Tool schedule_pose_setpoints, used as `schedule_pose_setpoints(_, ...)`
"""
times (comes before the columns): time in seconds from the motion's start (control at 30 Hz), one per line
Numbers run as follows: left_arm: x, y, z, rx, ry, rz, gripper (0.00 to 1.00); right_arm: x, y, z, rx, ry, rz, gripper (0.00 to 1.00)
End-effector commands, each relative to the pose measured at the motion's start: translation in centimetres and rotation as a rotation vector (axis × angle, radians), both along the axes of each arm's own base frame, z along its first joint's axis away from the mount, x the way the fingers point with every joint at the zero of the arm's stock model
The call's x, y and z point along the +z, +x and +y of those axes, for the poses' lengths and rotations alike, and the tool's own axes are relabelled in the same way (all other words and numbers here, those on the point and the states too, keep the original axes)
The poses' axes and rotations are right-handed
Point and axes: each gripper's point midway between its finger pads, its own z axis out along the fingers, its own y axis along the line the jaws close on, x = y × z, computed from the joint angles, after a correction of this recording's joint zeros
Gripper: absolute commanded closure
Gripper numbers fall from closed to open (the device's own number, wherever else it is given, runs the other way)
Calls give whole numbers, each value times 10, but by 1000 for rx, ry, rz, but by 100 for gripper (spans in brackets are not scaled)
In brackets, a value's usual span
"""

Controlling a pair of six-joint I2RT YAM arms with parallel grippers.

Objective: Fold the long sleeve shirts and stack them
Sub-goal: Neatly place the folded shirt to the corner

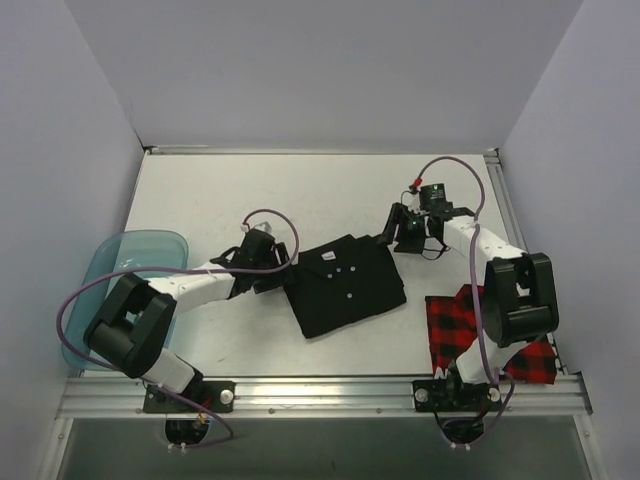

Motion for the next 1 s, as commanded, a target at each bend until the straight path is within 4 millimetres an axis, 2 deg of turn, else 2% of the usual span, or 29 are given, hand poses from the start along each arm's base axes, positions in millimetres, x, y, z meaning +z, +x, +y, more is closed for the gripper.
schedule_pose_setpoints(0.0, -6, 3, -7, 3, -17, -9, 28, 5, 7, 16, 44, 58, -34, 47)
schedule_pose_setpoints(0.1, -7, -2, -16, -22, -50, 4, 30, -4, 6, 21, 60, 59, -16, 51)
schedule_pose_setpoints(0.17, -4, 2, -21, -25, -82, -20, 33, -8, 6, 24, 72, 65, -11, 55)
schedule_pose_setpoints(0.27, -6, -2, -19, -26, -89, -25, 41, -7, 3, 31, 101, 82, -11, 74)
schedule_pose_setpoints(0.3, -9, -6, -18, -30, -92, -18, 50, -5, 3, 34, 111, 85, -15, 86)
schedule_pose_setpoints(0.37, -5, -4, -18, -30, -116, -45, 60, 3, 3, 41, 140, 100, -32, 96)
schedule_pose_setpoints(0.4, -9, -10, -16, -42, -129, -36, 69, 6, 2, 46, 157, 107, -37, 100)
schedule_pose_setpoints(0.43, -10, -13, -16, -51, -147, -36, 83, 13, 4, 50, 172, 114, -52, 100)
schedule_pose_setpoints(0.5, -1, -10, -15, -47, -218, -82, 95, 22, 3, 59, 212, 127, -74, 100)
schedule_pose_setpoints(0.53, -11, -18, -7, -35, -214, -63, 100, 26, 1, 66, 233, 127, -75, 100)
schedule_pose_setpoints(0.57, -4, -16, -7, -32, -241, -97, 100, 29, 4, 69, 247, 115, -90, 100)
schedule_pose_setpoints(0.6, -5, -15, 0, -5, -254, -99, 100, 29, 6, 69, 243, 105, -91, 100)
schedule_pose_setpoints(0.63, -11, -23, 5, 0, -258, -84, 100, 28, 7, 70, 239, 100, -89, 100)
schedule_pose_setpoints(0.73, -5, -23, 13, 21, -298, -113, 100, 14, 13, 67, 213, 77, -57, 99)
schedule_pose_setpoints(0.83, -10, -28, 22, 46, -293, -108, 100, -2, 17, 66, 202, 55, -24, 90)
schedule_pose_setpoints(0.87, -14, -31, 25, 50, -291, -98, 100, -8, 17, 65, 198, 47, -10, 83)
schedule_pose_setpoints(0.93, -18, -33, 27, 59, -289, -83, 100, -8, 22, 62, 188, 20, -13, 78)
schedule_pose_setpoints(0.97, -22, -33, 28, 62, -286, -69, 100, -3, 23, 60, 187, 13, -21, 70)
